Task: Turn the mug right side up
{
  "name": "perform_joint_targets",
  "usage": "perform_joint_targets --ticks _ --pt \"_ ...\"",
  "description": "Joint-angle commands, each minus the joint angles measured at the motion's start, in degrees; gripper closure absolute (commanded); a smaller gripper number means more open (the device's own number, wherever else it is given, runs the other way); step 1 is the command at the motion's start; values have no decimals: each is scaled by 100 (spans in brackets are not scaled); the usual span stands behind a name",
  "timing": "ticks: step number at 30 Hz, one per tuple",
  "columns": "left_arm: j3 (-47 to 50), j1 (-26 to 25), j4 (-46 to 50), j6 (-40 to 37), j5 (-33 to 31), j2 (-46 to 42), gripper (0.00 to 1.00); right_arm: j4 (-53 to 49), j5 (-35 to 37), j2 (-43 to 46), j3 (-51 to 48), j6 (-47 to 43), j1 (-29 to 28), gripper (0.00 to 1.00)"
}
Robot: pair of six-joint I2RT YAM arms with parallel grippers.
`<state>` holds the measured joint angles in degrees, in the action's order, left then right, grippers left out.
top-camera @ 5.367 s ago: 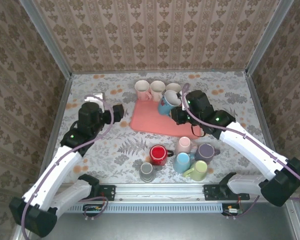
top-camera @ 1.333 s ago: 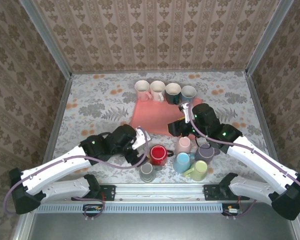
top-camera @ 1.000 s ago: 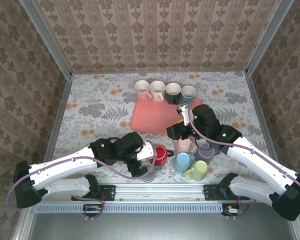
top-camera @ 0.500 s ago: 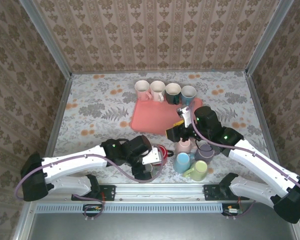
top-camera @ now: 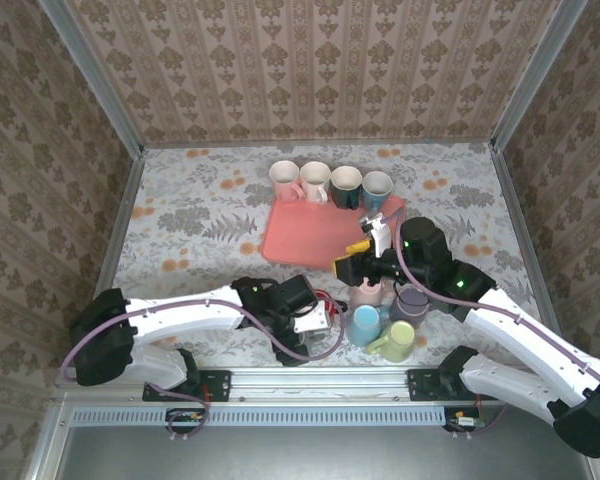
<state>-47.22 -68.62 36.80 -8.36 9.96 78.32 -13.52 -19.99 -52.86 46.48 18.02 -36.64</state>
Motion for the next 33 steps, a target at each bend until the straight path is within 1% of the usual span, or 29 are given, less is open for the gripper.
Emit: perform_joint_targets --ticks 1,6,10,11,16,19,22,25,27,29,30,31,33 --pt "-184 59 24 72 13 146 18 190 -75 95 -95 52 -18 36" --pt "-235 68 72 70 -16 225 32 337 -32 109 -172 101 -18 37" --pt "-385 94 311 -115 -7 234 57 385 -7 105 -171 129 -17 37" --pt "-425 103 380 -161 15 198 60 385 27 117 -150 144 -18 37" --pt "-654 94 850 -421 -26 -313 61 220 263 110 2 321 -18 38" --pt "-912 103 1308 -660 -247 -767 63 -17 267 40 176 339 -18 38" --pt "-1178 119 1702 -934 -605 -1170 66 -248 503 -45 340 365 -18 38" --pt "-1327 155 1904 -1350 -1096 -1560 72 -356 815 -88 464 421 -18 39" --pt "-1297 172 1832 -1729 -1562 -1807 77 -376 982 -120 522 458 -17 39" --pt "-1164 174 1543 -2156 -2245 -2087 77 -546 1196 -208 671 631 -12 39" --pt "-1086 181 1356 -2387 -2529 -2197 76 -646 1191 -281 776 687 -10 39" --pt "-961 182 1041 -2642 -2886 -2351 72 -767 1123 -380 908 766 -10 39" --pt "-660 182 281 -3174 -3491 -2652 75 -1013 846 -633 1195 918 -10 39"
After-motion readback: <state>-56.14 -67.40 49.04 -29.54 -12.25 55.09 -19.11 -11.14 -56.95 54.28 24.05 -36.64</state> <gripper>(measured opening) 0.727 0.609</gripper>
